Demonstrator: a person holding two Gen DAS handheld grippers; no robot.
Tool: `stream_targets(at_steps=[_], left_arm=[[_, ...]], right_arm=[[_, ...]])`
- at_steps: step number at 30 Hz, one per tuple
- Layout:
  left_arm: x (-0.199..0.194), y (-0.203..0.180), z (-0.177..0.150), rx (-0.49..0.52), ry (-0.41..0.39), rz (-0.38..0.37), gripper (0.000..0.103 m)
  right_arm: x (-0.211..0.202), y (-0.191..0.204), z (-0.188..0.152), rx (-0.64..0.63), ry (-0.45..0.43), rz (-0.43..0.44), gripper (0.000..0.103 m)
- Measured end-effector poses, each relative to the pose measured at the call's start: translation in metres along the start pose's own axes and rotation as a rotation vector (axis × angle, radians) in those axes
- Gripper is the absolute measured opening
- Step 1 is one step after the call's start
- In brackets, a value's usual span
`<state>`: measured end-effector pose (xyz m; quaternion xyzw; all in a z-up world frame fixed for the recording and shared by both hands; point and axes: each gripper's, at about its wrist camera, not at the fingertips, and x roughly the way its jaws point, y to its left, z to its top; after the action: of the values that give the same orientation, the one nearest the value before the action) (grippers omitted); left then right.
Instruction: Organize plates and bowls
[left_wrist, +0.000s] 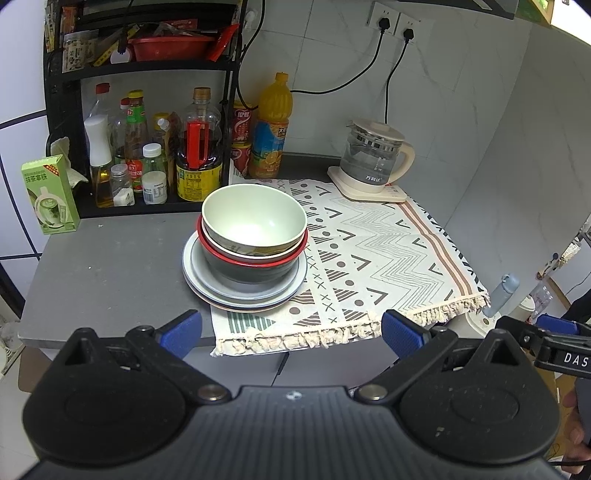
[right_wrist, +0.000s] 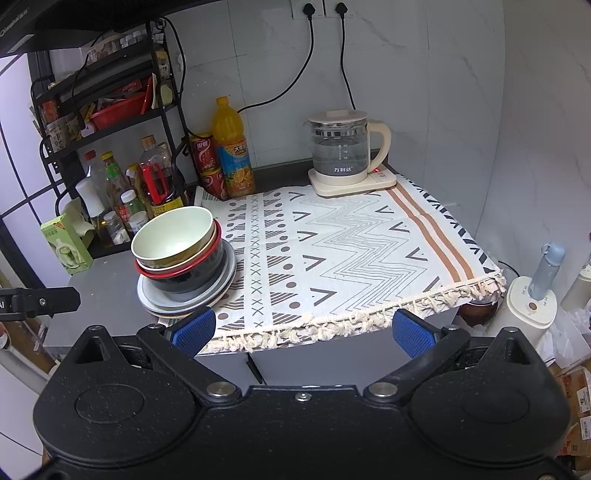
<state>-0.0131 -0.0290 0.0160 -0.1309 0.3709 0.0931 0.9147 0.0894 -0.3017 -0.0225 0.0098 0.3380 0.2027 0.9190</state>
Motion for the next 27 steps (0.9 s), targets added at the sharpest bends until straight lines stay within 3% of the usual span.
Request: stream_targets(at_steps=[27], left_arm=[[0.0071, -0.0009, 0.0045, 0.011, -0.006, -0.013, 0.102]], right_arm=[[0.0015, 0.0014, -0.0017, -0.009, 0.002, -0.021, 0.103]])
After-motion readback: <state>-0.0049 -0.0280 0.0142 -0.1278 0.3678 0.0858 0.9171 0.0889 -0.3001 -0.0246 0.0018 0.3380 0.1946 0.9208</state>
